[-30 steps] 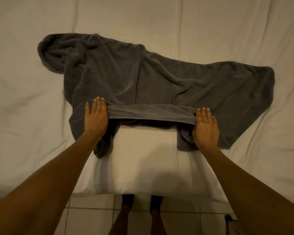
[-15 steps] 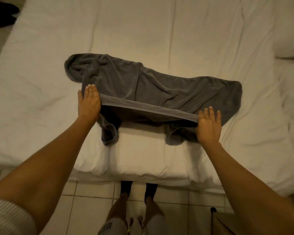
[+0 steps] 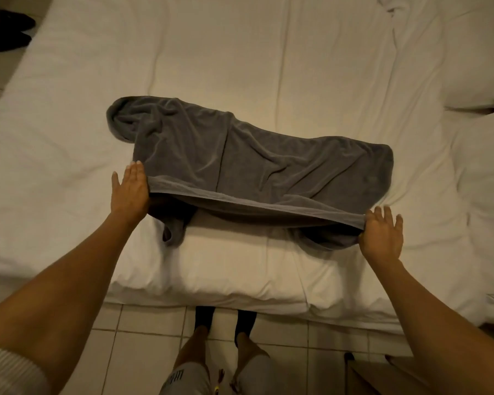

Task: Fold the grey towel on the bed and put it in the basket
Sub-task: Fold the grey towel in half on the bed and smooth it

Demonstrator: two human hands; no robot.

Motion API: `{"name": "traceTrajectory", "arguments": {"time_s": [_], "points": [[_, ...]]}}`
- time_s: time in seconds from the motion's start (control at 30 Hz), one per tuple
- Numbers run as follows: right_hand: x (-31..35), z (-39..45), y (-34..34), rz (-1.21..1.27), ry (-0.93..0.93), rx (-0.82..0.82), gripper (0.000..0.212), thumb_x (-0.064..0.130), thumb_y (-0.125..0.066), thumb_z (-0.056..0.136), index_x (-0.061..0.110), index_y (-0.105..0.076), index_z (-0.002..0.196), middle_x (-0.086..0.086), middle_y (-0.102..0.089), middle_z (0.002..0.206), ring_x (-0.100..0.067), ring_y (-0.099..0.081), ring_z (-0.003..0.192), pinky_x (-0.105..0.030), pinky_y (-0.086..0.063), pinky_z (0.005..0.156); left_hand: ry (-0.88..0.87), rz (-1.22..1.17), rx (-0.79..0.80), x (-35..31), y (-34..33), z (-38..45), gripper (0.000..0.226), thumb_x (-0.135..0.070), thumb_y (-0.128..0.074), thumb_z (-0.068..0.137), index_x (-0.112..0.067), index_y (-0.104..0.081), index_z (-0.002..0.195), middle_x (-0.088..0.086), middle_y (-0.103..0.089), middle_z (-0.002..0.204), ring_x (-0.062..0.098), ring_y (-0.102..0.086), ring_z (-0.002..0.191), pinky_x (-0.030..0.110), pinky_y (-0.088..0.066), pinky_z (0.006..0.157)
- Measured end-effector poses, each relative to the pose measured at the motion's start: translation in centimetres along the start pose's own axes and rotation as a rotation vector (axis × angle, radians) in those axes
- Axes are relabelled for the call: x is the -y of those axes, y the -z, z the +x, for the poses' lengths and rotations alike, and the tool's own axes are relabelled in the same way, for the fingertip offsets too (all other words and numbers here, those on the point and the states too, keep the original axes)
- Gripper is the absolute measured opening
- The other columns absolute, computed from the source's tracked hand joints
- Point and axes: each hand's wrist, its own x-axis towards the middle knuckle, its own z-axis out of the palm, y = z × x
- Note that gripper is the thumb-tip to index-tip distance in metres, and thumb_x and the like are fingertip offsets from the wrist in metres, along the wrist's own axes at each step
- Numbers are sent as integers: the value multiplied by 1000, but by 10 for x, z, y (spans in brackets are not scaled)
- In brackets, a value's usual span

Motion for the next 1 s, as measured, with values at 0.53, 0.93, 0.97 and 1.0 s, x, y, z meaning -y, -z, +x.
{"name": "traceTrajectory", "arguments": {"time_s": [0.53, 0.93, 0.97, 1.0], "points": [[39, 20, -37, 35, 153, 124, 60, 16, -52, 92, 11, -28, 146, -12, -25, 155, -28, -14, 145, -42, -15, 117, -51, 132, 222, -42, -15, 21, 78, -28, -50, 96, -2, -2, 151, 16, -7, 160, 28, -7, 149, 47, -8, 122], [11, 188, 364, 133, -15, -583, 59, 11, -61, 82, 6, -41, 138, -19, -39, 145, -35, -23, 140, -52, -15, 113, -21, -237, -507, -102, 385, 150, 55, -8, -43, 96, 8, -23, 144, 24, -32, 149, 36, -27, 141, 53, -19, 114], [-2, 183, 408, 169, -82, -659, 61, 12, -62, 83, 6, -39, 139, -20, -39, 145, -36, -22, 140, -53, -16, 113, 18, -306, -569, -94, 429, 145, 56, -10, -43, 97, 7, -20, 145, 24, -28, 151, 37, -24, 142, 54, -19, 115], [-15, 175, 448, 213, -147, -727, 62, 12, -62, 84, 6, -37, 141, -21, -38, 145, -37, -20, 141, -54, -16, 114, 49, -366, -624, -85, 470, 137, 57, -11, -43, 97, 7, -19, 146, 24, -26, 151, 38, -23, 142, 55, -18, 115]]}}
